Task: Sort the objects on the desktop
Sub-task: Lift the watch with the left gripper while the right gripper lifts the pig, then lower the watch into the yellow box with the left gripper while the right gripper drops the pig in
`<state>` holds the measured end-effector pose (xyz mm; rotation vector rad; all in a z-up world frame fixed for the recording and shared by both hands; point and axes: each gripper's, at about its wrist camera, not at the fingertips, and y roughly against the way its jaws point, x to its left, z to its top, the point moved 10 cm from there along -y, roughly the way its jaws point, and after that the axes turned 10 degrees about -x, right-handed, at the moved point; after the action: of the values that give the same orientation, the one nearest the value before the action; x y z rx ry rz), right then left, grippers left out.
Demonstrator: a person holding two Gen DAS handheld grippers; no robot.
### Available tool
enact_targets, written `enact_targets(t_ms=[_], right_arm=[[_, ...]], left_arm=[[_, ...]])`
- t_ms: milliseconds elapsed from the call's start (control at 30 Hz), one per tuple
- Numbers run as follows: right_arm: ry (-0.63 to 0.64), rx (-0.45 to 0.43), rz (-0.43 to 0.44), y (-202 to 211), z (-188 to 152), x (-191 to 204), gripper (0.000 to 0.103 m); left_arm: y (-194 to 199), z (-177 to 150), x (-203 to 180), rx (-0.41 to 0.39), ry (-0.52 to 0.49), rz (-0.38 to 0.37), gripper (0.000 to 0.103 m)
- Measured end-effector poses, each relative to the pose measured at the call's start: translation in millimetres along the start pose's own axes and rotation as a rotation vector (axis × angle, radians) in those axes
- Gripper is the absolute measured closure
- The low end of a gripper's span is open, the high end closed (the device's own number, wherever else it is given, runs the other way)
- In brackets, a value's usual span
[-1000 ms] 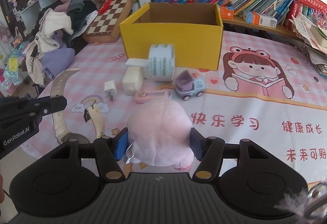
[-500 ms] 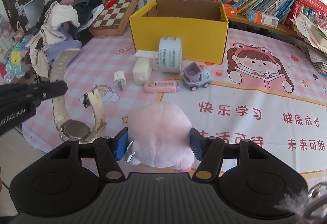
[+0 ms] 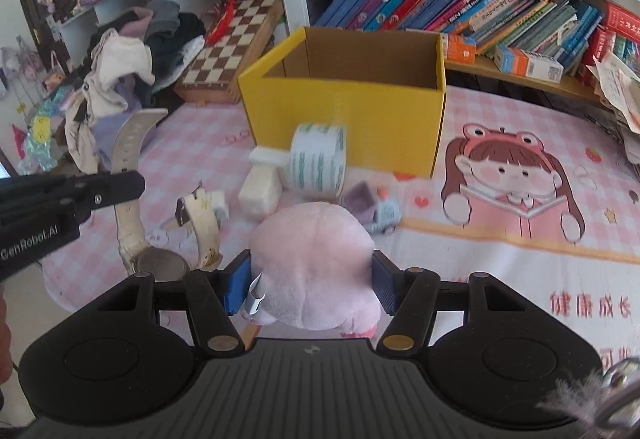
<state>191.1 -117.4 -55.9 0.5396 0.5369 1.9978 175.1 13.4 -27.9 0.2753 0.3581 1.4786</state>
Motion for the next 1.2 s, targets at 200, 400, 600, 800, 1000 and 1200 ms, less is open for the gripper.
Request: enact_targets(t_ms=[200,400,600,800,1000,1200], right_arm=[[-0.010,-0.003,0.038,-9,27,-15,0.044],[0.029,-0.020,0.060,-19,57,-27,0.044],[0.088,-0.063,0.073,-27,94,-38,0.044],[0.219,-0.109,0.092,-41,136,-43,0.044],[0.299,-0.118,0.085,-70,170,-54,0.044],[0.338,-0.107,0.121,-103,197,-52,0.048]], left_arm=[[-13,25,3,-0.032,-0.002,0.034,0.102],[-29,52,5,-0.057,-0.021,0.046,0.102],[-45,83,1,-0.096,-0.049,0.034,0.102],[-68,106,-2,-0.109,-0.092,0.016,0.102],[-100,127,3,-0.108,-0.116,0.029,0.102],[-139,141,8,-0.085,-0.117,0.047,0.102]])
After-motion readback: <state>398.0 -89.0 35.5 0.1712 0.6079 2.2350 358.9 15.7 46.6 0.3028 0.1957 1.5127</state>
